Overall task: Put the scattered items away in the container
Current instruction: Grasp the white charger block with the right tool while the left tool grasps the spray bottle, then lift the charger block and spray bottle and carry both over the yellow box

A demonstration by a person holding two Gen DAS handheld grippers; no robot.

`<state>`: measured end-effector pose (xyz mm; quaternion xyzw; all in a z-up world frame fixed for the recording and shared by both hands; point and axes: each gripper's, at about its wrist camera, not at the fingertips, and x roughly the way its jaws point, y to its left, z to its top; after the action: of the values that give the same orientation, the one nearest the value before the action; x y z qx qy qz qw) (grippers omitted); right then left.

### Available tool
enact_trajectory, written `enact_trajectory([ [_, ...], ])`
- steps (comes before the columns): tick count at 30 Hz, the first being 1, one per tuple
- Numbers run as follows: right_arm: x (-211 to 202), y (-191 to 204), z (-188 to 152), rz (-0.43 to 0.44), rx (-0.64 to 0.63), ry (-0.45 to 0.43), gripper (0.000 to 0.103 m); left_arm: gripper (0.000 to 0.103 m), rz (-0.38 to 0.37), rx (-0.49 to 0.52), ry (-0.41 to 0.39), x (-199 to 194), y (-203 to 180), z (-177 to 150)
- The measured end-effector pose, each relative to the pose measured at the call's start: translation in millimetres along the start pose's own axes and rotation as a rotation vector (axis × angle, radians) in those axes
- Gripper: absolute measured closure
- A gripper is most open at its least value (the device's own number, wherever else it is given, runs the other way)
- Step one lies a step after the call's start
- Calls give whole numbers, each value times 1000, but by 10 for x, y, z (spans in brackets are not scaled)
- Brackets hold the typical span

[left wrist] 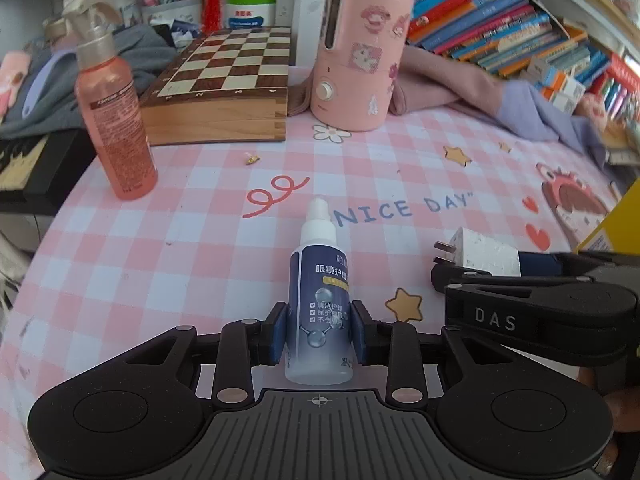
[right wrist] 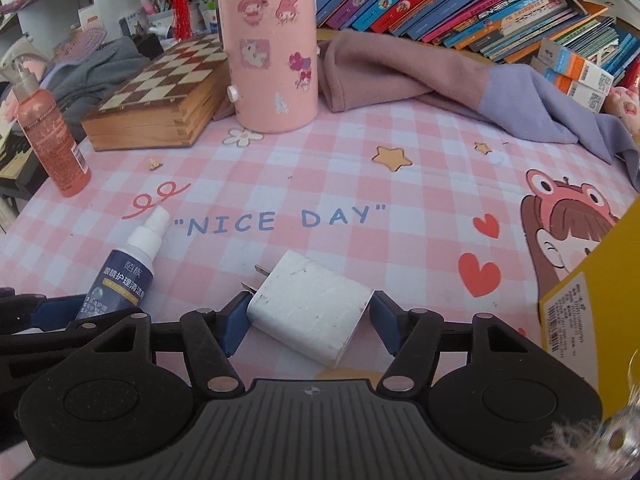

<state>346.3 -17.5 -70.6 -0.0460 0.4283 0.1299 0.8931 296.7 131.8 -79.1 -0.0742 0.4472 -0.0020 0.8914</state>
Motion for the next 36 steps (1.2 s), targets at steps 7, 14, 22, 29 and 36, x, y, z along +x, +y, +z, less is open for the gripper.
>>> enact_trajectory([
  [7, -326, -45, -21, 9, -3, -43, 41, 72, -70, -104, -55, -299, 88, 4],
  [14, -793, -92, -166, 20, 1, -93, 41, 72, -163, -154, -87, -644, 83, -64],
  [22, -1377, -109, -412, 19, -18, -176, 41, 72, -234, -176, -119, -1046, 40, -231],
  [29, -1849, -69, -682, 34, -46, -233, 41, 72, -270, -176, -141, -1399, 1, -464],
  [36, -2178, -43, -980, 39, -28, -238, 41, 72, -296, -155, -167, -1781, -32, -718],
])
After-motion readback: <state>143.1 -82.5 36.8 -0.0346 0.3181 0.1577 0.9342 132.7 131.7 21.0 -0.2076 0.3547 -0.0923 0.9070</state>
